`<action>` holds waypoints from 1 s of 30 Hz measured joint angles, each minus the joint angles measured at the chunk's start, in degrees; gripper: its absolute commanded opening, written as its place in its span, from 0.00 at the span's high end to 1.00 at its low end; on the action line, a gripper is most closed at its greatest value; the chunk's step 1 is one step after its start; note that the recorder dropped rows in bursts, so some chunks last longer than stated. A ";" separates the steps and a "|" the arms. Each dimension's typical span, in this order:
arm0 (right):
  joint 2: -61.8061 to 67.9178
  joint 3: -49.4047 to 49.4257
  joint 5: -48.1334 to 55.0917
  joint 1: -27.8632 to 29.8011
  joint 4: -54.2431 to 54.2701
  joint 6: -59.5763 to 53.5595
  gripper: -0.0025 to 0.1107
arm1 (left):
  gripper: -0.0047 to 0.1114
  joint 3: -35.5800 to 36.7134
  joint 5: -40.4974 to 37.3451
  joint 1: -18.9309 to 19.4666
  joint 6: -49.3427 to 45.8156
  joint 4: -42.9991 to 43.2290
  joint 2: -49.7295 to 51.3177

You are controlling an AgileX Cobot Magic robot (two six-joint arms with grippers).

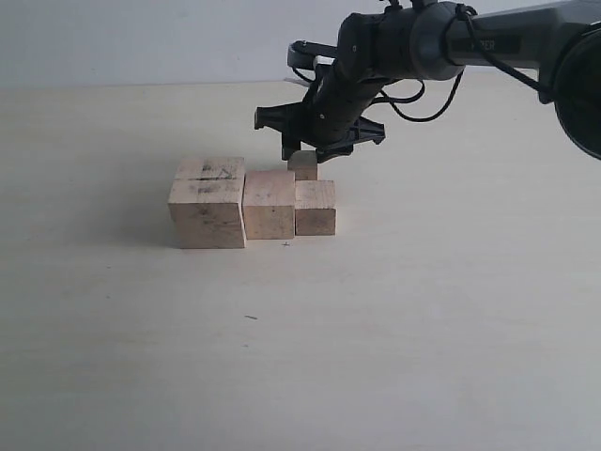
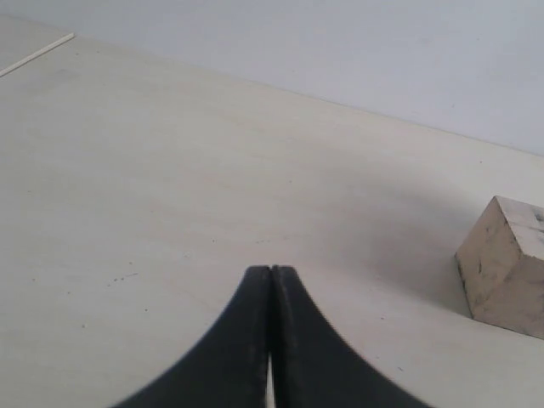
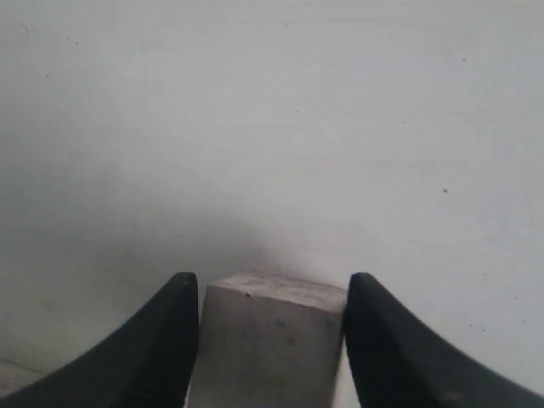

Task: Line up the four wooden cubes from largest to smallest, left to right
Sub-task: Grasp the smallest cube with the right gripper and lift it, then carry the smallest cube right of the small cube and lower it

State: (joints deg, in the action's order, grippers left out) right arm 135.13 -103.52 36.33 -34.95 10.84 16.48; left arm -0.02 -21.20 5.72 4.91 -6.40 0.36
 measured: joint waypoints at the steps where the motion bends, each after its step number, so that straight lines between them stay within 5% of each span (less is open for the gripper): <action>1: 0.00 0.00 0.00 0.00 0.00 0.00 0.60 | 0.96 0.00 0.00 0.00 0.00 0.00 0.00; 5: 0.21 -0.24 0.00 0.00 0.00 0.00 0.66 | 0.96 0.00 0.00 0.00 0.00 0.00 0.00; 14: -0.85 -0.24 0.43 -0.09 -3.94 0.00 0.98 | 0.96 0.00 0.00 0.00 0.00 0.00 0.00; 23: -7.99 -0.24 2.67 0.16 -11.88 0.00 0.98 | 0.96 0.00 0.00 0.00 0.00 0.00 0.00; 30: -10.26 -0.24 12.30 6.14 -11.20 -2.68 0.98 | 0.96 0.00 0.00 0.00 0.00 0.00 0.00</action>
State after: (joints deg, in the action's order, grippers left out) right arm 124.87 -103.75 48.64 -28.82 -0.36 13.80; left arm -0.02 -21.20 5.72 4.91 -6.40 0.36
